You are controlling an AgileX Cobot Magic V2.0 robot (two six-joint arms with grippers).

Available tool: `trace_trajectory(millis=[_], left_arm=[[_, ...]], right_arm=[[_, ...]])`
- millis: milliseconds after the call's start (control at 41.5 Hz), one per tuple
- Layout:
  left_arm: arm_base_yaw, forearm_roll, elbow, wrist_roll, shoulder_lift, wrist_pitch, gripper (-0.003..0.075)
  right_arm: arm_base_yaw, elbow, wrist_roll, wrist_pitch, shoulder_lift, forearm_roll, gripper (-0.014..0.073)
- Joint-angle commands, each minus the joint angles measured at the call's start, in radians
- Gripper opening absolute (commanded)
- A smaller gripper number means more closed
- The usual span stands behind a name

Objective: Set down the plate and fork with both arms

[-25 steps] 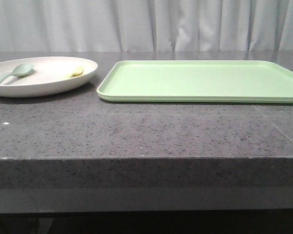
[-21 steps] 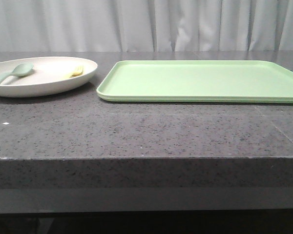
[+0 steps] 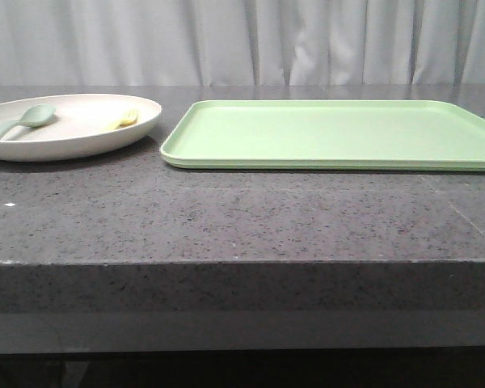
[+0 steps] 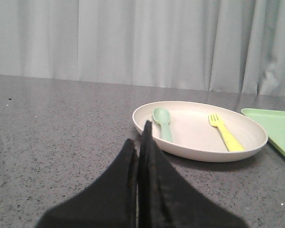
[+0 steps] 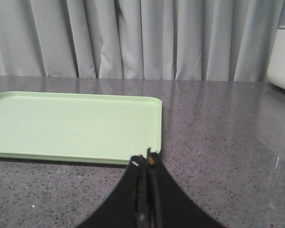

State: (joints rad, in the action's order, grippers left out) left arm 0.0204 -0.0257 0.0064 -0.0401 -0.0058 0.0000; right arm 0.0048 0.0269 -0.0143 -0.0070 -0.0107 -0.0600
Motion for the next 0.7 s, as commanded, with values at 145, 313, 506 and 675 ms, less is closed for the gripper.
trace_trajectory(millis=[145, 313, 506, 675], left_arm=[[0.008, -0.007, 0.003, -0.009, -0.022, -0.077, -0.0018], [0.008, -0.007, 0.003, -0.009, -0.022, -0.101, -0.0018], [0.008, -0.007, -0.031, -0.009, -0.022, -0.124, -0.0018], [0.008, -0.036, -0.165, -0.009, -0.018, -0.064, -0.0018]], right_arm=[[-0.004, -0.003, -0.001, -0.085, -0.018, 0.009, -0.0122], [-0.004, -0.003, -0.001, -0.087, -0.018, 0.009, -0.0122], [-0.004, -0.023, -0.001, -0.137, -0.018, 0.009, -0.0122], [-0.004, -0.177, -0.001, -0.059, -0.018, 0.009, -0.0122]])
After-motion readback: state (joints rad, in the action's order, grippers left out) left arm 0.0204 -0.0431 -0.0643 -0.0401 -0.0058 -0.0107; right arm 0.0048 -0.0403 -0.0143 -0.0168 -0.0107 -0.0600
